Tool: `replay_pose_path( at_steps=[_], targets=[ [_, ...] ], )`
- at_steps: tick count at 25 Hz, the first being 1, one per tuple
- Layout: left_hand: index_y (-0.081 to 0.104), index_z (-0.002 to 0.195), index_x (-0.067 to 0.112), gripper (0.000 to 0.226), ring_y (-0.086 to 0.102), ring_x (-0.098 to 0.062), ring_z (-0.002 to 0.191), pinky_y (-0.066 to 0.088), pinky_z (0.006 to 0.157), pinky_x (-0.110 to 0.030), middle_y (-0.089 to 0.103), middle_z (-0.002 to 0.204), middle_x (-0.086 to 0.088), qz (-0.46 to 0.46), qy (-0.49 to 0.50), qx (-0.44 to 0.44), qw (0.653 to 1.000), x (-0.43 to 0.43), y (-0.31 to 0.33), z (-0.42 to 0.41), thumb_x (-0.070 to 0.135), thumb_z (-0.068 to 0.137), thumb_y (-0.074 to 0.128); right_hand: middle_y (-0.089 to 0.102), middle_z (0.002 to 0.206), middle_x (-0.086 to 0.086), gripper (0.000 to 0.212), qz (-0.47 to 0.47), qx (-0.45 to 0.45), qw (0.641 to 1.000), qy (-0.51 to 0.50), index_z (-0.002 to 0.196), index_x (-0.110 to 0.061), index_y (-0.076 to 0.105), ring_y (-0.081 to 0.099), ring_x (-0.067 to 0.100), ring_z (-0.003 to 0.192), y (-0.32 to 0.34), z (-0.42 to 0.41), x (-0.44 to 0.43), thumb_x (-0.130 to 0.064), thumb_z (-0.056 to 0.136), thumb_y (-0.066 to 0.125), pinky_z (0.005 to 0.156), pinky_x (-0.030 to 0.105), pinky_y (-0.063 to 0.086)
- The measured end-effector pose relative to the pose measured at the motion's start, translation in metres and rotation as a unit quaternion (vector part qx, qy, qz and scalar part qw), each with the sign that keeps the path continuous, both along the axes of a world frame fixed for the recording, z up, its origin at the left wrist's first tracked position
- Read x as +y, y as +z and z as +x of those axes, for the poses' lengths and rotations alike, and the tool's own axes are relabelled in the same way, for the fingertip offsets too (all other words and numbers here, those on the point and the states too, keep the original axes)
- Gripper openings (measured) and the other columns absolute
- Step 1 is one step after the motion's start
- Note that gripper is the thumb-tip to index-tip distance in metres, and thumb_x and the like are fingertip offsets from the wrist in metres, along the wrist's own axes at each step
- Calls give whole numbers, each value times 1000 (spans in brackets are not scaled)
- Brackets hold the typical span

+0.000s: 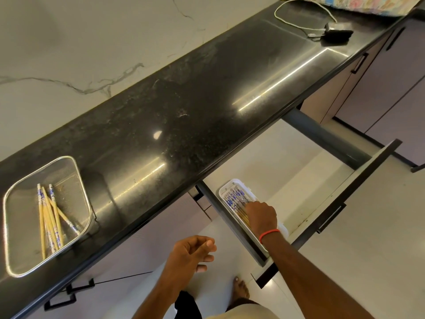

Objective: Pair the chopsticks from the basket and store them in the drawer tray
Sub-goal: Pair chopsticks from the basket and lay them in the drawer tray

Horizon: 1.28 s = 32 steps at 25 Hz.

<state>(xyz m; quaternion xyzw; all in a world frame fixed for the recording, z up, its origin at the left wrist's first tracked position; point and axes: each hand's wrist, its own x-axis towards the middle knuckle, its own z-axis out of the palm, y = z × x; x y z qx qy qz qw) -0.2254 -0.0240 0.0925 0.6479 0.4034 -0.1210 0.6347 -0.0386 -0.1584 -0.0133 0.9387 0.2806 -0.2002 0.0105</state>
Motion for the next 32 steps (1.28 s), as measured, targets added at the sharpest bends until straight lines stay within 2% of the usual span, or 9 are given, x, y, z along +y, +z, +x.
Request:
replay_pose_path(
  at_steps=[5, 10, 16, 21, 32],
  targets=[
    [72, 102, 15, 18, 75, -22, 91, 59, 72, -28, 78, 98, -1, 1, 1, 4, 1000, 2, 3, 1, 27, 97, 59, 69, 111, 9, 24, -36, 2, 998, 44, 112, -13, 62, 67, 30, 105, -9, -10, -4, -3, 95, 49, 86, 37, 53],
    [72, 102, 14, 21, 75, -23, 93, 58, 71, -27, 78, 100, -2, -2, 5, 11, 1000, 4, 4, -4, 29, 96, 59, 69, 111, 9, 23, -50, -11, 997, 53, 111, -13, 64, 66, 28, 106, -18, -11, -7, -3, 95, 51, 87, 38, 54],
    [71, 106, 13, 23, 73, -23, 94, 57, 72, -28, 77, 103, -4, -9, 14, 22, 1000, 6, 6, -14, 30, 97, 58, 69, 114, 10, 22, -39, 2, 998, 39, 114, -10, 64, 67, 28, 108, -20, -11, -6, -5, 97, 51, 90, 36, 55],
    [72, 105, 14, 22, 73, -22, 93, 57, 72, -29, 78, 101, -3, -15, 26, 33, 999, 7, 6, -20, 30, 97, 59, 63, 121, 14, 25, -31, 16, 998, 44, 121, -8, 58, 58, 28, 116, -30, -14, -10, -4, 97, 51, 96, 35, 53],
    [71, 105, 12, 23, 72, -27, 95, 57, 74, -32, 76, 103, -5, -29, 22, 44, 998, 8, -1, -27, 29, 98, 57, 66, 122, 12, 25, -42, 38, 998, 6, 121, -9, 62, 65, 30, 114, -16, -17, -10, -7, 97, 52, 96, 36, 52]
  ],
)
